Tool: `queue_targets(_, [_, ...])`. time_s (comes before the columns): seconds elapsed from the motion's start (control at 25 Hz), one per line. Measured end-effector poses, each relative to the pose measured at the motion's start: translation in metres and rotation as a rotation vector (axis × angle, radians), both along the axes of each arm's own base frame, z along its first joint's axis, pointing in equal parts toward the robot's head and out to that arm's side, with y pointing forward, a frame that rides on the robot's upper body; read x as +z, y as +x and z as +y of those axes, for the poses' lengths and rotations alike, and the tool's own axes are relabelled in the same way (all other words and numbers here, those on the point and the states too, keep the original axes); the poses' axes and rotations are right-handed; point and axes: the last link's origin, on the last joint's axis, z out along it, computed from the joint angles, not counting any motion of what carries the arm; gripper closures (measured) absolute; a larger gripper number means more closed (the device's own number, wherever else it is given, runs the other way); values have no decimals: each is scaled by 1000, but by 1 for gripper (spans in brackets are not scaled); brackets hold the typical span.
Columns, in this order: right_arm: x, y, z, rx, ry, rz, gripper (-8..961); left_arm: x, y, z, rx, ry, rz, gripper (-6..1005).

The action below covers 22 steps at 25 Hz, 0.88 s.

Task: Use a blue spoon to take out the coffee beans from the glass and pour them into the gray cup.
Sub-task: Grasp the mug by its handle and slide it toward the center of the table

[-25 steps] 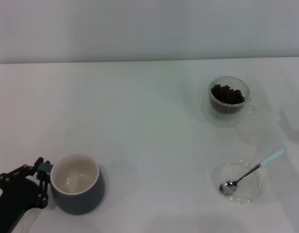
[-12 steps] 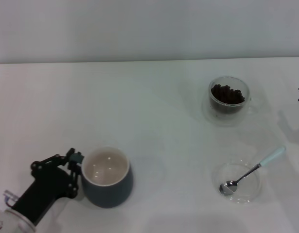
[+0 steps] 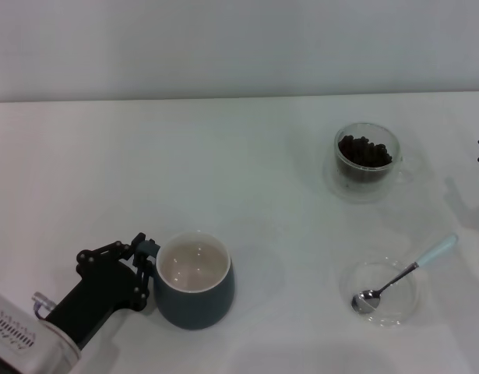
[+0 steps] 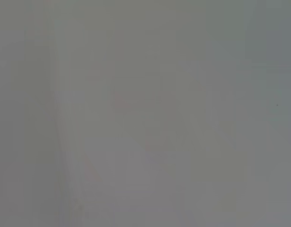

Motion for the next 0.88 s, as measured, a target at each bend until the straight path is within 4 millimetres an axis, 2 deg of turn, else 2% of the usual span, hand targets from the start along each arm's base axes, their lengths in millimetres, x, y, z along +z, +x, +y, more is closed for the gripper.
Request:
queue_targets(0.48, [0, 0, 0, 2, 0, -1, 145, -5, 1, 5, 20, -22, 16, 918])
queue_targets(0.88, [0, 0, -1, 4, 3, 0, 147, -3, -4, 4, 39, -15, 21, 792])
